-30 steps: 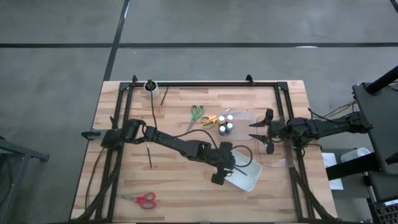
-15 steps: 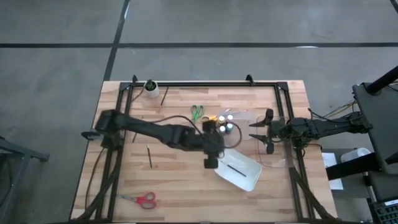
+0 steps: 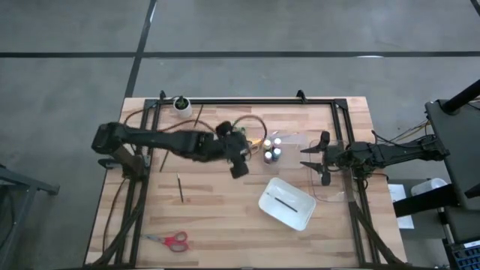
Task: Pick & Place Paint Supplies
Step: Put the black paintbrush into the white bin
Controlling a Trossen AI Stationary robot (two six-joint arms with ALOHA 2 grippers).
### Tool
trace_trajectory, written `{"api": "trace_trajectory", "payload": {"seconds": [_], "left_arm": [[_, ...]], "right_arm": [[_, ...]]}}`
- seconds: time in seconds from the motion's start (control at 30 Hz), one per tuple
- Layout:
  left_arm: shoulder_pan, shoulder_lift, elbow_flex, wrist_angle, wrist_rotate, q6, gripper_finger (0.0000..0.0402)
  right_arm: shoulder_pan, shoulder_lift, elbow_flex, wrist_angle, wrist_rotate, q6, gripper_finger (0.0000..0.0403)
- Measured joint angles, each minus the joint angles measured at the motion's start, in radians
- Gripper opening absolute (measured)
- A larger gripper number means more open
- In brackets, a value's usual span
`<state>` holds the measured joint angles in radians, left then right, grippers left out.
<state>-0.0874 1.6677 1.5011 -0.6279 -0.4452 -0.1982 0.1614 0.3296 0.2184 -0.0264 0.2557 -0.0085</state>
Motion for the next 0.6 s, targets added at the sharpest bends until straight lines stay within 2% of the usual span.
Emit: {"api": "trace_trajectory", "payload": {"seconds": [0.2,0.37,0.53,0.6], "left_arm": [[0.198,-0.007,-0.036,-0.001,0.194,0.075,0.0183],[0.339,0.003,-0.036,0.008,0.300,0.158,0.0183],[0.410,-0.005,-0.111,-0.004,0.331,0.130,0.0183],[0.424,-0.012,-0.150,-0.043,0.289,0.052,0.0184]], "right_arm": [[0.000,0.000,0.000,0.000,-0.001,0.001,0.0191],[0.000,0.000,0.000,0.000,-0.001,0.001,0.0191],[0.000,0.000,0.000,0.000,-0.001,0.001,0.0191],[0.000,0.000,0.000,0.000,-0.001,-0.001,0.0191]]}}
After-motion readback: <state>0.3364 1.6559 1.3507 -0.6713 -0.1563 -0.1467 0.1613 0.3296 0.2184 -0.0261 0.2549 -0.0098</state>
